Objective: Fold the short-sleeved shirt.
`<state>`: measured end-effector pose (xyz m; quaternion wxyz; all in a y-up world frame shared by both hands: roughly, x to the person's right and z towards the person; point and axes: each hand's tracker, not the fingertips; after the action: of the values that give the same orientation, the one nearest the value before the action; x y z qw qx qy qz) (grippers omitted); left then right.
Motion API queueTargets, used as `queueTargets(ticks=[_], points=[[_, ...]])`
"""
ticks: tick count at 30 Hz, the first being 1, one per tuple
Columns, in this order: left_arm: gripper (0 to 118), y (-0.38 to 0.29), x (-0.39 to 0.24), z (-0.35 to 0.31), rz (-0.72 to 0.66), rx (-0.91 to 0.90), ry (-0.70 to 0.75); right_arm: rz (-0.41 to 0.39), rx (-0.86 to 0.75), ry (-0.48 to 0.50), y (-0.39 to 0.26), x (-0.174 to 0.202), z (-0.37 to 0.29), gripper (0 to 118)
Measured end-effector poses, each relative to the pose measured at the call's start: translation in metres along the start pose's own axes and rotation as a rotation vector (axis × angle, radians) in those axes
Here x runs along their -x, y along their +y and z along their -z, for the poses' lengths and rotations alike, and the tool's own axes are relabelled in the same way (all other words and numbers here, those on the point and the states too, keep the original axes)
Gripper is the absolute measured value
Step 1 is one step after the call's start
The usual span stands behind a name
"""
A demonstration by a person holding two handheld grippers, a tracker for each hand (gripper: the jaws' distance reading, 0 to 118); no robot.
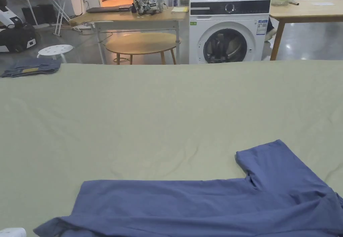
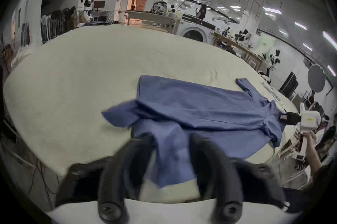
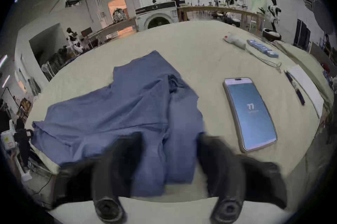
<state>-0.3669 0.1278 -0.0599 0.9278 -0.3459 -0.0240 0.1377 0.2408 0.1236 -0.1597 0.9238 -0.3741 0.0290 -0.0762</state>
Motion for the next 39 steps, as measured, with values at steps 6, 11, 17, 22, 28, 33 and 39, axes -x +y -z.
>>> queueTargets(ticks=[6,11,17,22,28,33,39], points=[[57,0.02,-0.017,-0.05,0.012,-0.242,0.008,0.008,-0.194,0.012,0.019,-0.001,-0.052,76],[53,0.049,-0.062,-0.08,0.111,-0.451,-0.014,-0.103,-0.336,0.138,0.042,0.036,-0.089,67],[0,0.057,-0.11,-0.067,0.235,-0.457,-0.06,-0.179,-0.351,0.18,0.045,0.068,-0.073,0],[0,0.068,-0.11,-0.053,0.226,-0.369,-0.059,-0.266,-0.369,0.175,0.041,0.087,-0.071,0],[8,0.11,-0.043,0.034,0.07,-0.021,-0.004,-0.257,-0.333,0.194,0.033,0.075,-0.063,0],[78,0.134,-0.014,0.111,-0.032,0.186,0.021,-0.242,-0.254,0.171,0.02,0.059,-0.055,0],[56,0.138,0.015,0.177,-0.112,0.292,0.201,-0.26,-0.179,0.111,0.01,0.041,-0.048,0]])
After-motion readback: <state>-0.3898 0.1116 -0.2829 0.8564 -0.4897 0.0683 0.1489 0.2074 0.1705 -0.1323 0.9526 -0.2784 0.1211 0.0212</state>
